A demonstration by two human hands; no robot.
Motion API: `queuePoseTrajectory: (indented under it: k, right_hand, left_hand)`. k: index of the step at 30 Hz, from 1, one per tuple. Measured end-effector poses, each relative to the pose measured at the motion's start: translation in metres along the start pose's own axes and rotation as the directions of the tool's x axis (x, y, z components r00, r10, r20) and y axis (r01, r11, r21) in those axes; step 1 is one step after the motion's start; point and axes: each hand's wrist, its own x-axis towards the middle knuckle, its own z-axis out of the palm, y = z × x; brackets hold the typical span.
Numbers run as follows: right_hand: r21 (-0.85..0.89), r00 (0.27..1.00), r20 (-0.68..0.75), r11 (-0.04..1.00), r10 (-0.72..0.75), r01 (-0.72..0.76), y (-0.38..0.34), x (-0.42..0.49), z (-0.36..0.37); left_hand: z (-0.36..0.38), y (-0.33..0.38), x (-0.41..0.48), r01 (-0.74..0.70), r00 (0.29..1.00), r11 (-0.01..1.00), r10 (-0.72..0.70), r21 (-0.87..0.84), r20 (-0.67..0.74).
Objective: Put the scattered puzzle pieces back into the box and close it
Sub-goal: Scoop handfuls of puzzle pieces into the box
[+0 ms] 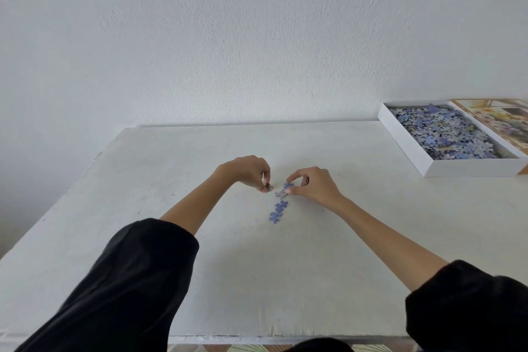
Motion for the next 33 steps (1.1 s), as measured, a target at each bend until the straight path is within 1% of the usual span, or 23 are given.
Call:
queuePoseTrajectory:
  k: [2, 4, 5, 6, 8, 9, 10, 11, 12, 13, 14, 15, 16, 17, 18, 19, 20, 21, 22, 23, 24, 28, 33]
  right_hand:
    - [-0.004, 1.000, -0.015, 1.000, 0.002, -0.002, 0.000, 0.002, 0.000]
    - [0.005, 1.000, 0.018, 1.000, 0.024, -0.024, -0.001, 0.004, -0.002]
    - [0.006, 0.998, 0.047, 0.999, 0.031, -0.032, -0.001, 0.004, -0.004]
    - [-0.003, 0.996, 0.082, 1.000, 0.029, -0.029, -0.001, 0.005, -0.006]
    - [-0.021, 0.989, 0.147, 1.000, -0.007, 0.010, -0.002, 0.004, -0.009]
    - [0.004, 0.987, 0.159, 1.000, -0.022, 0.021, -0.003, 0.003, -0.010]
    - [0.068, 0.987, 0.160, 0.998, -0.014, 0.004, -0.004, 0.002, -0.010]
    - [0.168, 0.987, 0.157, 0.985, 0.018, -0.045, -0.005, 0.000, -0.010]
    - [0.292, 0.984, 0.163, 0.949, 0.069, -0.115, -0.004, -0.001, -0.010]
    - [0.426, 0.977, 0.180, 0.886, 0.117, -0.185, -0.003, -0.002, -0.010]
    - [0.554, 0.970, 0.196, 0.800, 0.144, -0.231, -0.001, -0.002, -0.010]
    - [0.669, 0.966, 0.212, 0.698, 0.150, -0.255, 0.003, -0.002, -0.011]
    - [0.775, 0.964, 0.228, 0.573, 0.136, -0.264, 0.006, -0.002, -0.013]
    - [0.868, 0.965, 0.238, 0.422, 0.114, -0.264, 0.010, -0.001, -0.015]
    - [0.933, 0.965, 0.243, 0.250, 0.094, -0.259, 0.015, -0.001, -0.016]
    - [0.966, 0.968, 0.241, 0.081, 0.073, -0.247, 0.021, -0.001, -0.018]
    - [0.971, 0.971, 0.233, -0.056, 0.050, -0.230, 0.026, 0.000, -0.018]
    - [0.966, 0.975, 0.221, -0.141, 0.026, -0.215, 0.029, -0.001, -0.018]
    - [0.964, 0.978, 0.207, -0.170, 0.010, -0.203, 0.030, -0.001, -0.018]
    - [0.966, 0.980, 0.197, -0.169, 0.001, -0.194, 0.031, -0.001, -0.018]
    - [0.968, 0.982, 0.191, -0.164, -0.005, -0.189, 0.031, -0.001, -0.017]
    - [0.968, 0.986, 0.164, -0.186, -0.029, -0.167, 0.030, -0.001, -0.017]
    - [0.973, 0.993, 0.121, -0.197, -0.014, -0.122, 0.033, -0.003, -0.016]
  left_hand:
    - [0.004, -0.002, -0.001, -0.020, 0.999, 1.000, 0.021, -0.024, 0.029]
    - [0.011, -0.005, -0.003, -0.025, 0.999, 0.994, 0.028, -0.105, 0.020]
    - [0.014, -0.007, -0.005, -0.016, 1.000, 0.979, 0.017, -0.204, 0.004]
    - [0.015, -0.008, -0.007, 0.004, 1.000, 0.935, -0.007, -0.356, -0.008]
    - [0.014, -0.008, -0.013, 0.027, 0.999, 0.755, -0.036, -0.655, -0.001]
    - [0.014, -0.009, -0.016, 0.019, 1.000, 0.657, -0.025, -0.754, 0.003]
    - [0.013, -0.010, -0.020, 0.008, 1.000, 0.565, 0.000, -0.825, 0.009]
    - [0.014, -0.012, -0.023, -0.005, 0.999, 0.477, 0.043, -0.879, 0.018]
    - [0.014, -0.015, -0.025, -0.018, 0.995, 0.403, 0.098, -0.915, 0.023]
    - [0.014, -0.017, -0.028, -0.027, 0.988, 0.342, 0.151, -0.939, 0.026]
    - [0.014, -0.018, -0.030, -0.033, 0.981, 0.284, 0.194, -0.958, 0.024]
    - [0.014, -0.018, -0.032, -0.032, 0.974, 0.229, 0.224, -0.973, 0.021]
    - [0.013, -0.017, -0.034, -0.028, 0.972, 0.186, 0.234, -0.982, 0.017]
    - [0.012, -0.016, -0.037, -0.026, 0.975, 0.178, 0.222, -0.984, 0.015]
    - [0.013, -0.016, -0.038, -0.038, 0.982, 0.229, 0.189, -0.973, 0.006]
    - [0.014, -0.015, -0.038, -0.063, 0.989, 0.332, 0.148, -0.941, -0.014]
    - [0.016, -0.014, -0.039, -0.094, 0.992, 0.465, 0.114, -0.880, -0.046]
    - [0.018, -0.011, -0.041, -0.127, 0.991, 0.588, 0.105, -0.799, -0.080]
    - [0.020, -0.007, -0.043, -0.165, 0.986, 0.678, 0.128, -0.716, -0.106]
    - [0.023, -0.003, -0.045, -0.205, 0.978, 0.732, 0.171, -0.649, -0.116]
    - [0.026, 0.002, -0.047, -0.237, 0.970, 0.761, 0.215, -0.604, -0.109]
    - [0.039, 0.021, -0.051, -0.312, 0.948, 0.828, 0.307, -0.466, -0.089]
    - [0.047, 0.025, -0.051, -0.351, 0.936, 0.846, 0.326, -0.400, -0.132]
